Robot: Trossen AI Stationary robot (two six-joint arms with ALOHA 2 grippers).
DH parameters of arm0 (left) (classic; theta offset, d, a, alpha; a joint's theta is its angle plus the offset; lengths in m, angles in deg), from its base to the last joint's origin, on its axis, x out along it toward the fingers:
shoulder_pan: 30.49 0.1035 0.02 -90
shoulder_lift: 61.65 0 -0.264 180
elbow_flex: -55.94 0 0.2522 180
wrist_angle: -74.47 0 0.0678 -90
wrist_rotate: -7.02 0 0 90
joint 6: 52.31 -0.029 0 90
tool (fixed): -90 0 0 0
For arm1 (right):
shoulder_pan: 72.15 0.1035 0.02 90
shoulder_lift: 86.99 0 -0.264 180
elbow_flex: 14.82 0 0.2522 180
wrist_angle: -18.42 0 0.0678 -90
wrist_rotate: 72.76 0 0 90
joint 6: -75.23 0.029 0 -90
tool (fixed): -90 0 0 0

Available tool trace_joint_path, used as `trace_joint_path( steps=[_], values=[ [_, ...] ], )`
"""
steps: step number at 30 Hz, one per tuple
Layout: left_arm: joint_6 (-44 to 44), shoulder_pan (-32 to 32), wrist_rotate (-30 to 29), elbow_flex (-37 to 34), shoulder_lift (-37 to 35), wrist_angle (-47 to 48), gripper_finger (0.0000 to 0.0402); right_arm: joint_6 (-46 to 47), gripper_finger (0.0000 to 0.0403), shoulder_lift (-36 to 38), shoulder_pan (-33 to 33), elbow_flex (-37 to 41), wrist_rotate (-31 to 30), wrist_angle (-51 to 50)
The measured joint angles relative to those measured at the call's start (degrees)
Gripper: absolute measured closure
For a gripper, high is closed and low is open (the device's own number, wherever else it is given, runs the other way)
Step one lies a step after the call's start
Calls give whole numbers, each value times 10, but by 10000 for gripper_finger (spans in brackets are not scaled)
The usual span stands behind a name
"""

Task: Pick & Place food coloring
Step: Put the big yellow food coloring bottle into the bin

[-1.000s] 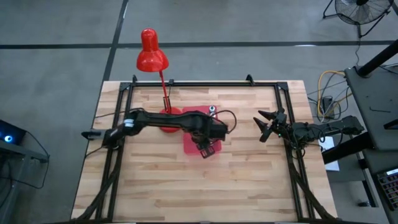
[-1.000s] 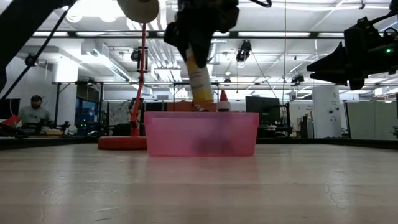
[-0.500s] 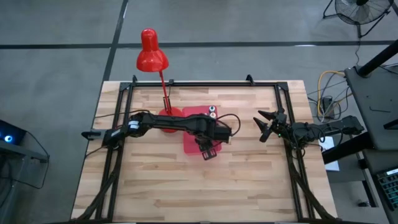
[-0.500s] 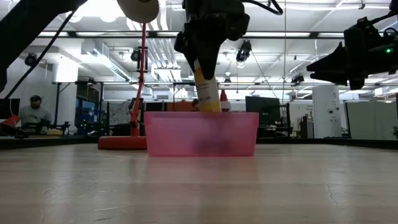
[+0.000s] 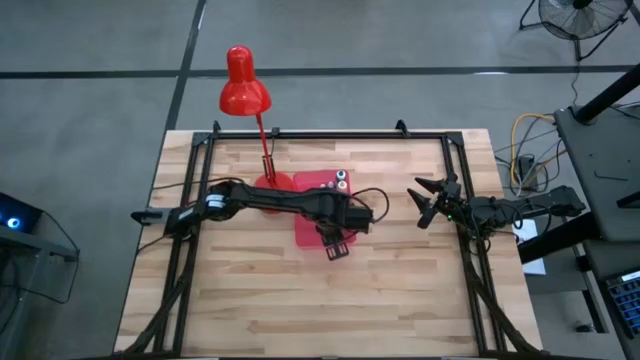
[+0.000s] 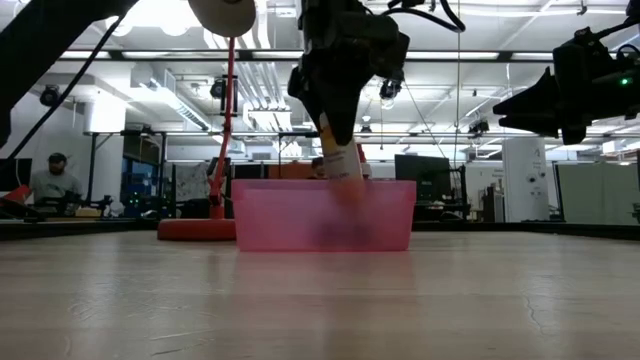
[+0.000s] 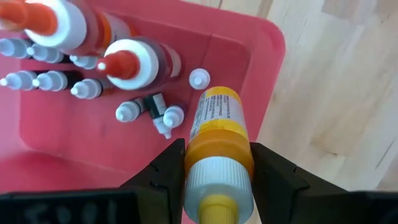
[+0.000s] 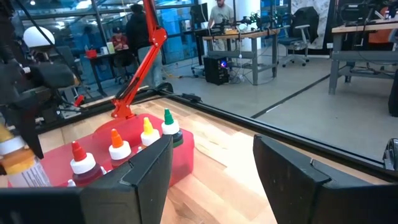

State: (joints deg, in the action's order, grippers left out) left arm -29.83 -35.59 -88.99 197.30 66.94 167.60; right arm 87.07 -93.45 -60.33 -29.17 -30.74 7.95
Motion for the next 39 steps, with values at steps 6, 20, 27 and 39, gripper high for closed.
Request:
trace_joint_path(
  steps=[6,20,27,39],
  values=[
    [-13,0,-5,2,11,-15,282,0,188,0,0,0,0,0],
    [-26,1,-5,41,52,-14,282,1,188,0,0,0,0,0],
    [-37,1,-5,50,63,-13,282,0,188,0,0,0,0,0],
    [-62,1,-6,50,75,-17,278,1,188,0,0,0,0,0]
  ],
)
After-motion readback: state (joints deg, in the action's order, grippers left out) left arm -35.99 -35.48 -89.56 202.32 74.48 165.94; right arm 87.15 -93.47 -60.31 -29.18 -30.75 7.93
